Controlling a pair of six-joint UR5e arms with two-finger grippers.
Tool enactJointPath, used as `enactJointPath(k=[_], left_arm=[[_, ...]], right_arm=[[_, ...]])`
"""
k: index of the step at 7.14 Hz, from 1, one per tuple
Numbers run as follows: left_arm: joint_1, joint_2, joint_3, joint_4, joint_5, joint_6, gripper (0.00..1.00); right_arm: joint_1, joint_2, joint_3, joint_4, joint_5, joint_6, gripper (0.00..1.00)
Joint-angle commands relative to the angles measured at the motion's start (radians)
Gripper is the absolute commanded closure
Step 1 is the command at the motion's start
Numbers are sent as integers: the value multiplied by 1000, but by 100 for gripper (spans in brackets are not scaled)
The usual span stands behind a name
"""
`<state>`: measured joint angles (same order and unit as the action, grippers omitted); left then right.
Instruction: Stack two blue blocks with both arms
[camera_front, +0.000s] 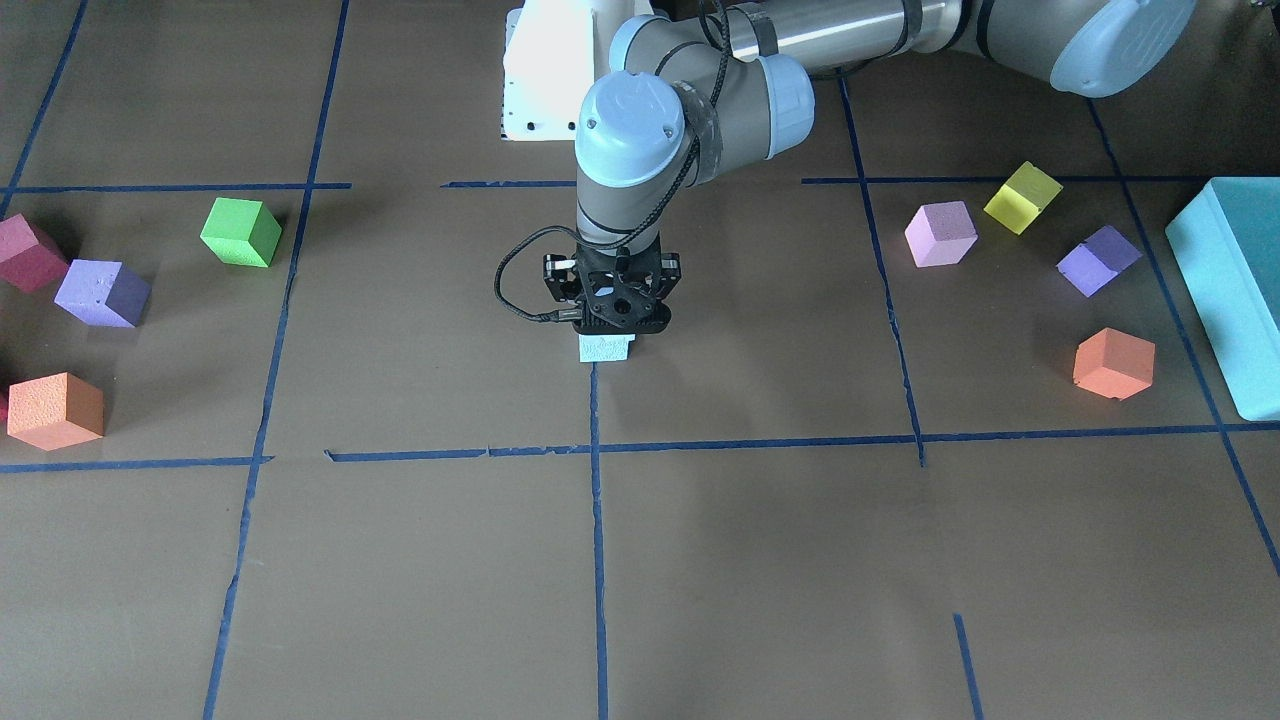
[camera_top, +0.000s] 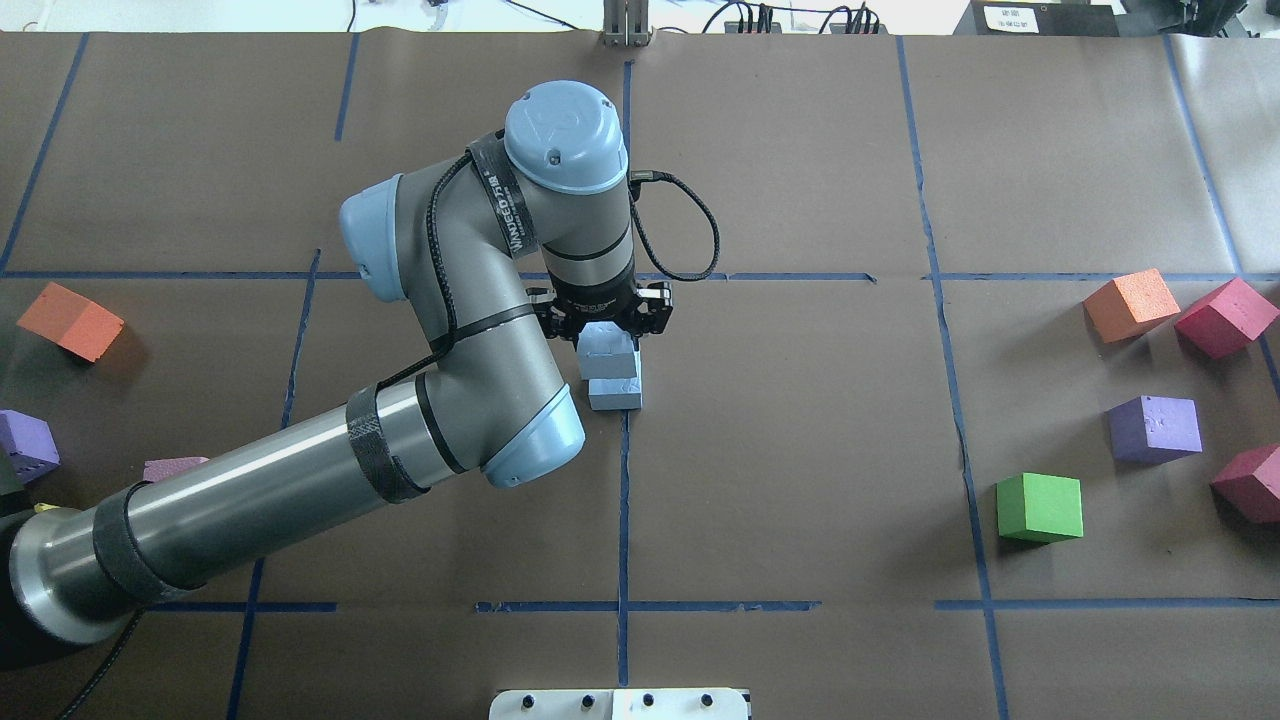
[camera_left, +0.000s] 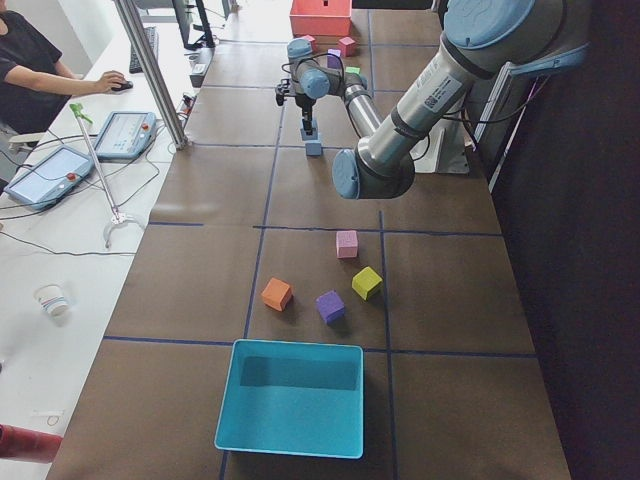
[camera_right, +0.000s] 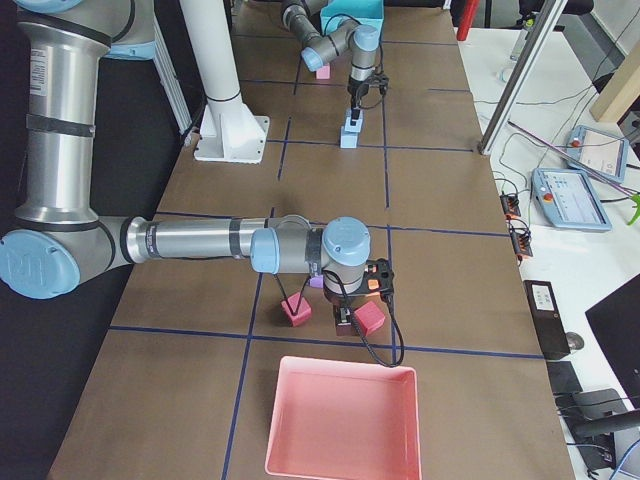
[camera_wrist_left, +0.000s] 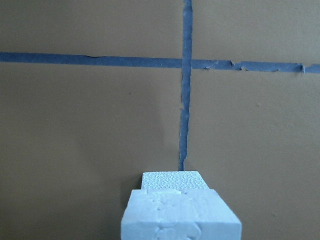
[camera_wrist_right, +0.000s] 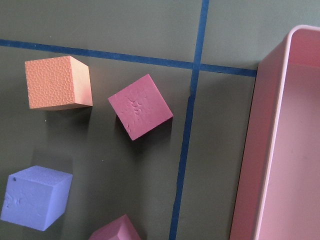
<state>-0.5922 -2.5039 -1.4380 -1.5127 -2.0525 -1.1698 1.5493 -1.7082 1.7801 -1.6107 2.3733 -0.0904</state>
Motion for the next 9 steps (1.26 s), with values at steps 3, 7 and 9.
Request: enactJointPath(k=[3,7,9], left_arm=[[2,2,4,-14,0,-7,66],[8,5,-7,-15,22,-10,0],[8,4,-27,-9,22,-13,0]], right_arm=[[0,9,-1,-2,0,-2,0],[0,12,-8,-2,0,-2,0],[0,12,-11,-2,0,-2,0]])
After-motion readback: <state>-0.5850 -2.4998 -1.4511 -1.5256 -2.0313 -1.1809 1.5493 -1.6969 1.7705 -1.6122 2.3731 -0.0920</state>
